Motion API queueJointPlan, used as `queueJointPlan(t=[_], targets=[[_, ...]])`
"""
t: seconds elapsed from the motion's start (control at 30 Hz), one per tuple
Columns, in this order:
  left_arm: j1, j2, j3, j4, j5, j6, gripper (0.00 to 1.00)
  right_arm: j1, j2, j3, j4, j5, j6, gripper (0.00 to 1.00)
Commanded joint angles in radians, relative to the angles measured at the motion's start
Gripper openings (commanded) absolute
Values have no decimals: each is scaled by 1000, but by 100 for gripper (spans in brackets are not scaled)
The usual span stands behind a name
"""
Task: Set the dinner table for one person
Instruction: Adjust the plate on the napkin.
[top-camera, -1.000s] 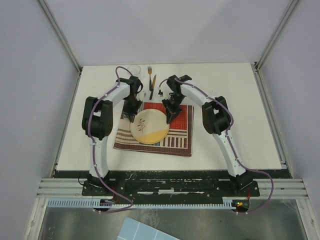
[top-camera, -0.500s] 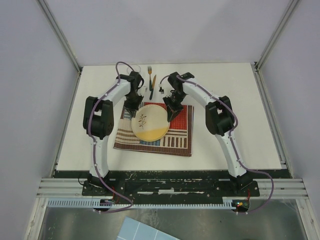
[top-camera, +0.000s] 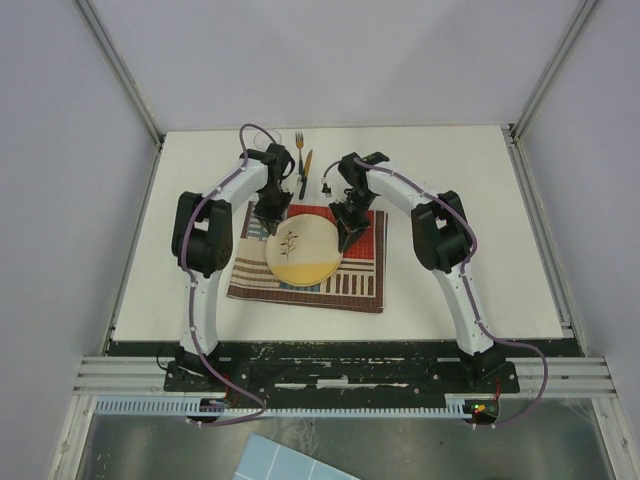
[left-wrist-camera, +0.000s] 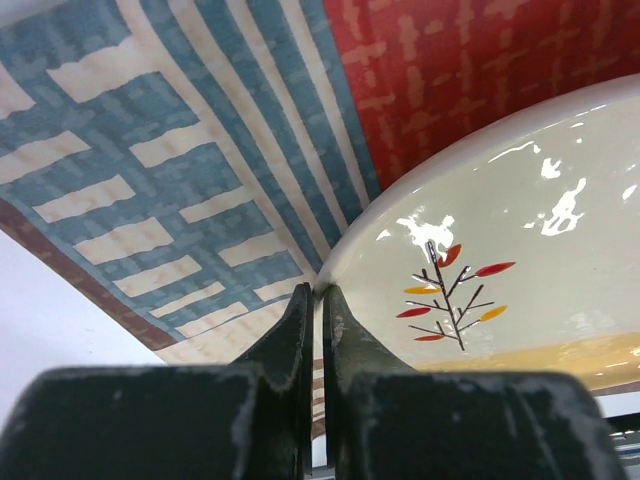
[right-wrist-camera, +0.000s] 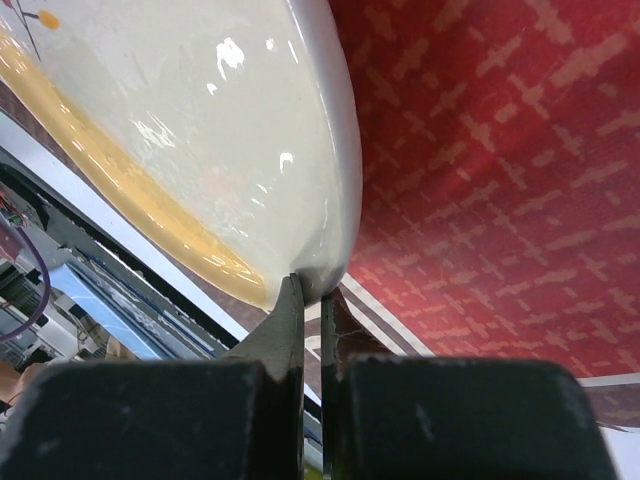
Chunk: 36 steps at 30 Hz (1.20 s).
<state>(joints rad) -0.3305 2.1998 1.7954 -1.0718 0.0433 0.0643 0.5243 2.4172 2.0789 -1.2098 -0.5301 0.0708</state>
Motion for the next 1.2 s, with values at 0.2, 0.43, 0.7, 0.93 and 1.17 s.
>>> queueJointPlan(t=[0.2,0.43,0.7,0.93,1.17], targets=[[-54,7,69,126,118,-34,3,53,-87,-4,40,-170,-69,2],[-54,15,81,126,116,-36,3,57,-96,-16,43,-175,-67,2],[-56,20,94,119,118,-38,3,59,-123,-47,52,-178,-69,2],[-56,18,92,118,117,-36,3,59,-132,-54,49,-182,-69,2],[-59,27,109,116,118,-40,3,60,-147,-94,65,-181,-63,2]])
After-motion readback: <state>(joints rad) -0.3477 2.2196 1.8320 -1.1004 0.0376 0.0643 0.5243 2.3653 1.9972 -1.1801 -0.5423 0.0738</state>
